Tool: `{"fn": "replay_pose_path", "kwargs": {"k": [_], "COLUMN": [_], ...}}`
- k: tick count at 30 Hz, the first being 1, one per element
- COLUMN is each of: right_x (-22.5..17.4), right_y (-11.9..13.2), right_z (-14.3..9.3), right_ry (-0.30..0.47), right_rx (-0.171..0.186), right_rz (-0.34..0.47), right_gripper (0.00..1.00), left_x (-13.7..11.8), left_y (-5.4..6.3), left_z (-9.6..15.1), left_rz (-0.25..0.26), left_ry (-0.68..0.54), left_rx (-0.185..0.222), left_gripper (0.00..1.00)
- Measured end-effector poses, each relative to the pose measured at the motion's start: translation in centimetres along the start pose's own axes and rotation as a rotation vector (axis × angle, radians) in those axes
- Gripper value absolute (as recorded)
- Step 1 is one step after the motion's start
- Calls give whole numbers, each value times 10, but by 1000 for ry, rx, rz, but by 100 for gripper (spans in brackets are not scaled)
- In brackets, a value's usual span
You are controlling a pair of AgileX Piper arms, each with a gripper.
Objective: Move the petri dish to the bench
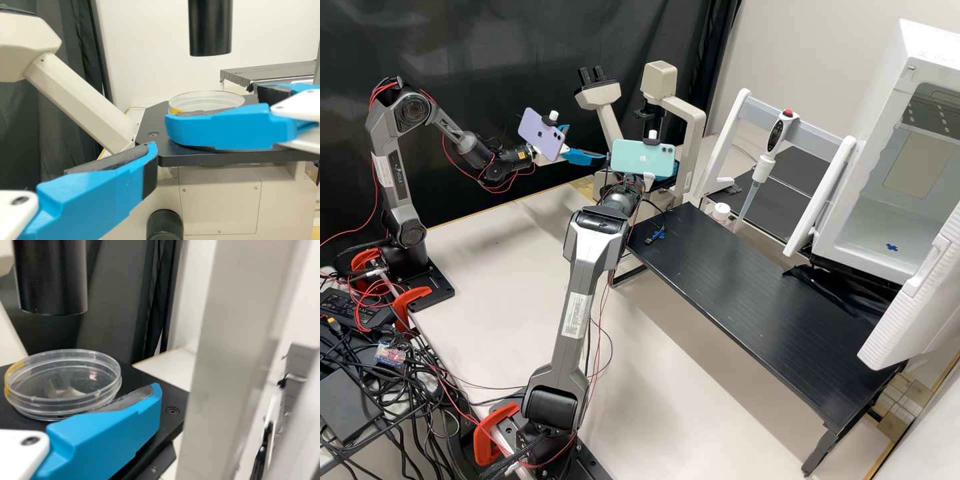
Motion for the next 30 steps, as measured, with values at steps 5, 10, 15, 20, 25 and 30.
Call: {"fn": "replay_pose_path", "kwargs": {"k": [5, 10, 15, 20, 25, 30], "right_x": [-6, -8, -10, -9, -8, -3], "right_y": [-2, -3, -3, -2, 5, 2], "right_z": [-1, -3, -8, -15, -23, -24], "right_ry": [4, 6, 24, 41, 56, 68], "right_rx": [-2, -7, -42, -43, -45, -19], "right_rz": [11, 7, 5, 8, 10, -9], "right_gripper": [0, 100, 100, 100, 100, 100], "left_x": [0, 0, 0, 0, 0, 0], "left_y": [0, 0, 0, 0, 0, 0], "left_z": [0, 0, 0, 0, 0, 0], "left_rz": [0, 0, 0, 0, 0, 0], "left_ry": [0, 0, 0, 0, 0, 0], "left_rx": [0, 0, 0, 0, 0, 0], "left_gripper": [100, 100, 100, 100, 100, 100]}}
